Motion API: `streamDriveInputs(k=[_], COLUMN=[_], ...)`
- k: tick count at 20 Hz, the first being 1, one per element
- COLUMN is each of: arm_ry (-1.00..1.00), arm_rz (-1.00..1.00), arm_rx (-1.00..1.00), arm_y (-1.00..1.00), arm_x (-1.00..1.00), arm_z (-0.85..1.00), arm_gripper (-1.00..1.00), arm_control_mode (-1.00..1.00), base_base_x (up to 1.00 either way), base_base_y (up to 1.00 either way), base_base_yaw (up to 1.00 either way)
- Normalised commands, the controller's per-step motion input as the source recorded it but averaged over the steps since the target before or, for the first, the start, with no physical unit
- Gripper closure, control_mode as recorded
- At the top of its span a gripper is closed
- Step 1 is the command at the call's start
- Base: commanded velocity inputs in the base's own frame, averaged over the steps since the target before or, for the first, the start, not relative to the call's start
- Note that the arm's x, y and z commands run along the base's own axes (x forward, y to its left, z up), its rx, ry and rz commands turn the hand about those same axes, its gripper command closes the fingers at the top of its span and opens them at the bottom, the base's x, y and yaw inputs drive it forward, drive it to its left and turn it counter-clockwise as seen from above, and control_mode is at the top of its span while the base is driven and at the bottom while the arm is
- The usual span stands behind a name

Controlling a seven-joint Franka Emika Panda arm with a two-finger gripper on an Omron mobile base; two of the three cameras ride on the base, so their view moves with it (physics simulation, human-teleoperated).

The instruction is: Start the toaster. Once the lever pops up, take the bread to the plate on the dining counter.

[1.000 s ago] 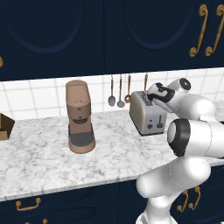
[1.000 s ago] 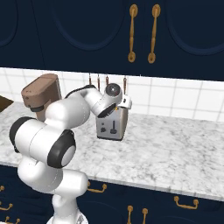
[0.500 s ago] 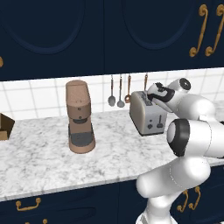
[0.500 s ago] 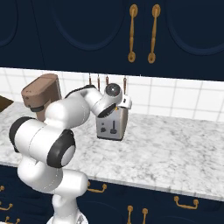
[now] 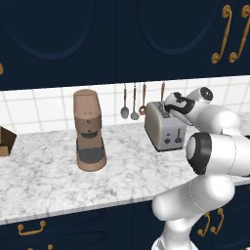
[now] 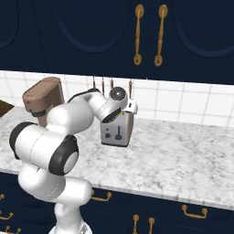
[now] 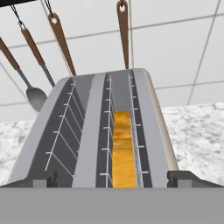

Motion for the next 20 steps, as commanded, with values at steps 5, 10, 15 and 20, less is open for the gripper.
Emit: streamDriveInputs(k=[5,10,15,20], arm_ry=[0.0,0.0,0.0,0.0], arm_rz=[0.0,0.0,0.0,0.0], arm_rx=[0.0,0.0,0.0,0.0], arm_y=[0.0,0.0,0.0,0.0], arm_x=[0.0,0.0,0.0,0.0], arm_z=[0.0,0.0,0.0,0.0], arm_gripper=[-1.0,-1.0,-1.0,-1.0], arm_control_mode=[-1.0,-1.0,-1.0,-1.0], base_base_x=[0.0,0.0,0.0,0.0], base_base_y=[0.0,0.0,0.0,0.0], base_base_yaw=[0.0,0.0,0.0,0.0])
